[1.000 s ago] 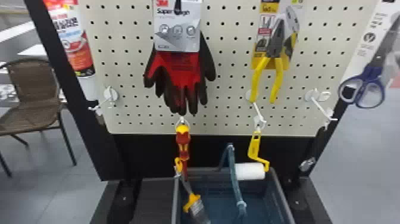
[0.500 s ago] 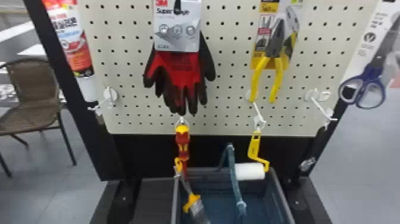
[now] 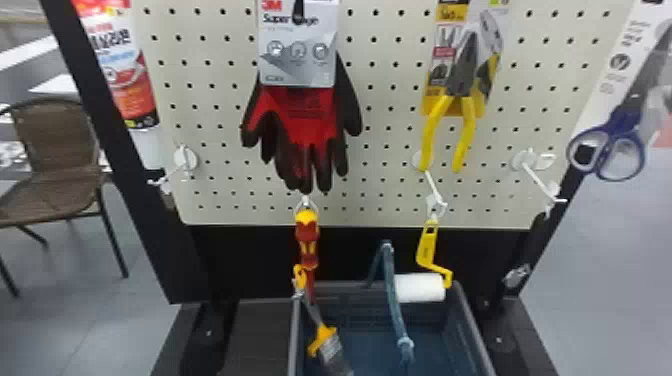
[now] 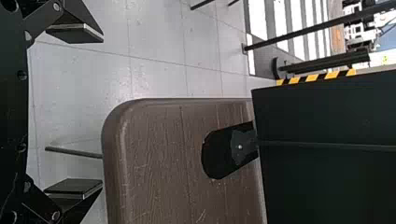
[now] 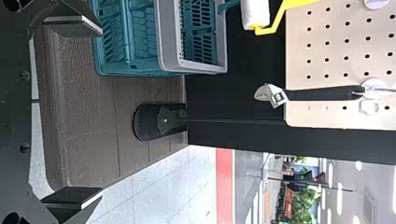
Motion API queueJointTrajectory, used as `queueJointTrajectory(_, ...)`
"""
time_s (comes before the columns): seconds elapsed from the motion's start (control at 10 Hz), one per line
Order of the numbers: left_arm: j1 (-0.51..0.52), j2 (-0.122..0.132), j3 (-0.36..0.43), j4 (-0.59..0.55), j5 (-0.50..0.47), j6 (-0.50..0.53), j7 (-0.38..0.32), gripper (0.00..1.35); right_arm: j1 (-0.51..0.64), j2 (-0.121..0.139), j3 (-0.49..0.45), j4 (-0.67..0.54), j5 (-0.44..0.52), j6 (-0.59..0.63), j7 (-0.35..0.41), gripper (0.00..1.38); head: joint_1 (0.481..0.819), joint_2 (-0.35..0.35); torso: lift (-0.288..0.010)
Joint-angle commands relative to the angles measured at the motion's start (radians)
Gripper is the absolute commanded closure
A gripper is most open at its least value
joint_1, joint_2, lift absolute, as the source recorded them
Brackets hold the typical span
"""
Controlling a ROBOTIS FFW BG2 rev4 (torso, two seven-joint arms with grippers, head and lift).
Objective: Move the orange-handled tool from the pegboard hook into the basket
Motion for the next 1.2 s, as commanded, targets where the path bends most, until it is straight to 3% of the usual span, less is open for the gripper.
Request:
queueJointTrajectory(0.0,0.041,-0.007,-0.001,-0.023,0.037,0.008,0.016,0.20,-0.009,-0.007,0.002,0.000,0.006,0.008,-0.002,0.10,0.549,0.000,-0.100)
queueJointTrajectory(0.3,0.090,-0.007,0.034,-0.097,0.045,0.041,0.039,0.21,-0.037,-0.019,0.004,0.036,-0.006,0.020,-0.003,0.10,0.549,0.000,-0.100)
queueJointTrajectory(0.4,0.094,-0.007,0.048,-0.111,0.036,0.041,0.039,0.21,-0.033,-0.039,0.004,0.019,-0.005,0.037,-0.011,0.10,0.549,0.000,-0.100)
queueJointTrajectory(0.6,0.105,-0.007,0.115,-0.121,0.004,0.041,0.004,0.21,-0.037,-0.077,0.022,0.027,-0.025,0.054,-0.048,0.10,0.549,0.000,-0.100)
queueJointTrajectory(0.8,0.082,-0.007,0.172,-0.143,-0.073,0.044,-0.050,0.21,-0.031,-0.087,0.028,0.009,-0.034,0.074,-0.071,0.10,0.549,0.000,-0.100)
queueJointTrajectory(1.1,0.075,-0.007,0.187,-0.129,-0.059,0.027,-0.054,0.22,-0.063,-0.165,0.076,-0.018,-0.065,0.086,-0.127,0.10,0.549,0.000,-0.100)
